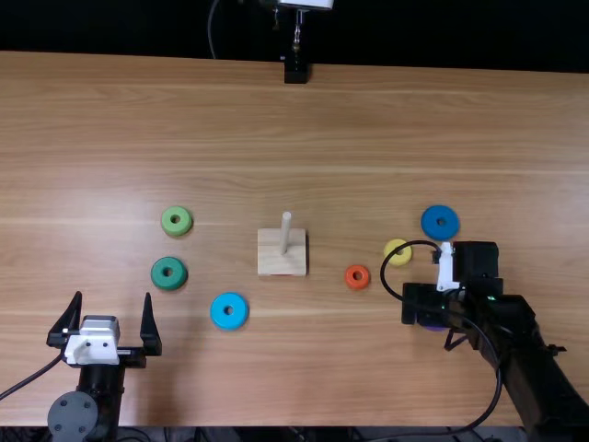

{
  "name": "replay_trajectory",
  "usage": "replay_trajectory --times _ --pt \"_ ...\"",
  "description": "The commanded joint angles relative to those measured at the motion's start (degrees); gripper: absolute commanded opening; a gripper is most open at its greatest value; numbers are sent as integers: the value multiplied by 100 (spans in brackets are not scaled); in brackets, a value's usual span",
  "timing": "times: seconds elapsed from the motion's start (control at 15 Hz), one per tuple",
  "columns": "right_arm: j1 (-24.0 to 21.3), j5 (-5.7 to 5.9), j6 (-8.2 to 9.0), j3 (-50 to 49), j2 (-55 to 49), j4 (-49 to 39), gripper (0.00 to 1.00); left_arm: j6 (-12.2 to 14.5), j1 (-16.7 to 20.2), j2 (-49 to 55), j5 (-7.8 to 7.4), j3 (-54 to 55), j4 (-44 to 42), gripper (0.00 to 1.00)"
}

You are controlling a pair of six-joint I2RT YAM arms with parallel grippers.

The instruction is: Build the Hanoi tower: stack the rings onto the peg from bottom to top in this color order: purple, dark blue, light blue, dark green, light green, yellow, orange.

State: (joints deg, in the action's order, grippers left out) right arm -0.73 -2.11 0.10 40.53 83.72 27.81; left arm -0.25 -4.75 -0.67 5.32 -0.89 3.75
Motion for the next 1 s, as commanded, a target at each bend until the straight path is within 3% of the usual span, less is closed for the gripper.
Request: replay_trajectory --times 0.0,0.4,0.47,0.53,0.6,0.67,0.73,0.93 --pt "38 11 32 139 109 9 100 15 36 67 37 89 195 100" --pt "38 21 22 148 329 9 100 15 36 67 48 89 205 100" --pt "38 21 22 148 329 9 76 15 45 67 48 89 195 100" --pt "47 32 22 148 329 9 43 15 36 67 48 89 205 100" --pt "47 21 22 148 329 20 18 15 36 67 48 89 195 100" --pt "47 32 1 148 329 51 5 15 36 67 48 89 195 100" --pt "47 32 1 174 329 146 0 15 36 67 48 89 205 100" --pt "38 21 11 464 329 431 0 15 36 67 48 89 195 100"
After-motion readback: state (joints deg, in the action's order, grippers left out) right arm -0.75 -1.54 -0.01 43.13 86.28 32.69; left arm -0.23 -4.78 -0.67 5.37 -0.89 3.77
